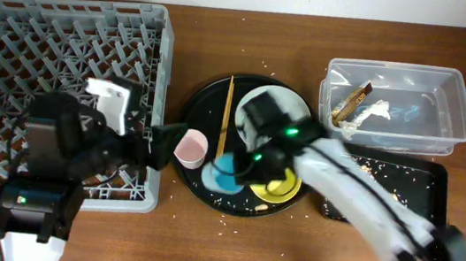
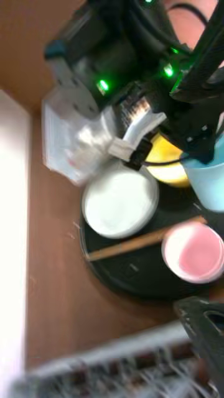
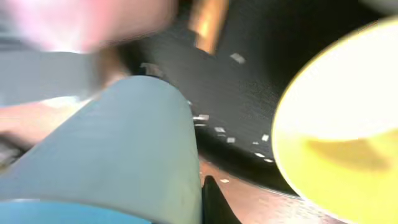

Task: Sort waste into correct bins and load items into the dishwasher rack
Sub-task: 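Grasp the blue cup on the tray with the right gripper, then hand the blue cup from the right gripper to the left gripper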

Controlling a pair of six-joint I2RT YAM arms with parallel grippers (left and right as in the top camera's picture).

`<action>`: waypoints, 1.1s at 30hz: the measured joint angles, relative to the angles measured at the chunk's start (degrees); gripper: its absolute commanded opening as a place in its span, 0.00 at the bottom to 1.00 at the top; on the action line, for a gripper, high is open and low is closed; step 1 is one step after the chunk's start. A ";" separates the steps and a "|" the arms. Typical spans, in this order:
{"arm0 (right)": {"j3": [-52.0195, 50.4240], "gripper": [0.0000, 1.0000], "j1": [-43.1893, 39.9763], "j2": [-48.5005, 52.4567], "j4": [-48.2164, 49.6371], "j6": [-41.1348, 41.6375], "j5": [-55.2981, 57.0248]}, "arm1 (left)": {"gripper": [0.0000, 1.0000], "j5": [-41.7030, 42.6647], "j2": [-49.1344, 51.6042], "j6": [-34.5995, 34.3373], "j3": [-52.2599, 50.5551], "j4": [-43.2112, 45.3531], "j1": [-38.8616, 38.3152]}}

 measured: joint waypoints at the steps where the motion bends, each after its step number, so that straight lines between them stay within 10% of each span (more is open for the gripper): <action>1: 1.55 0.04 -1.51 -3.30 -0.02 -2.93 -2.21 | 1.00 3.21 0.00 -2.58 0.44 2.05 0.94; 8: 9.51 0.04 -12.55 -18.58 8.87 -17.27 -26.67 | 0.99 36.46 5.55 -30.12 1.31 27.28 3.43; 13: 9.51 0.04 -12.55 -18.23 9.29 -22.67 -36.87 | 0.95 48.37 6.23 -36.94 1.31 29.55 -0.17; 15: 9.51 0.04 -12.55 -18.23 9.35 -23.50 -39.04 | 0.75 49.27 6.23 -37.59 1.31 29.55 -2.67; 25: 10.47 0.04 -12.50 -18.49 7.76 -23.74 -43.34 | 0.76 48.11 6.80 -38.82 0.92 37.48 -8.61; 27: 10.47 0.04 -12.50 -18.47 7.34 -23.76 -43.43 | 0.52 47.93 6.82 -38.82 0.92 39.06 -8.83; 28: 10.47 0.04 -12.48 -18.49 7.34 -23.69 -43.74 | 0.65 47.65 6.86 -38.64 0.90 39.15 -8.81; 30: 10.47 0.05 -12.50 -18.51 7.19 -23.47 -43.89 | 0.49 47.76 7.04 -38.64 0.87 39.26 -8.81; 33: 10.45 0.63 -12.48 -18.45 6.88 -23.65 -43.21 | 0.35 47.71 7.04 -38.86 0.87 39.47 -8.87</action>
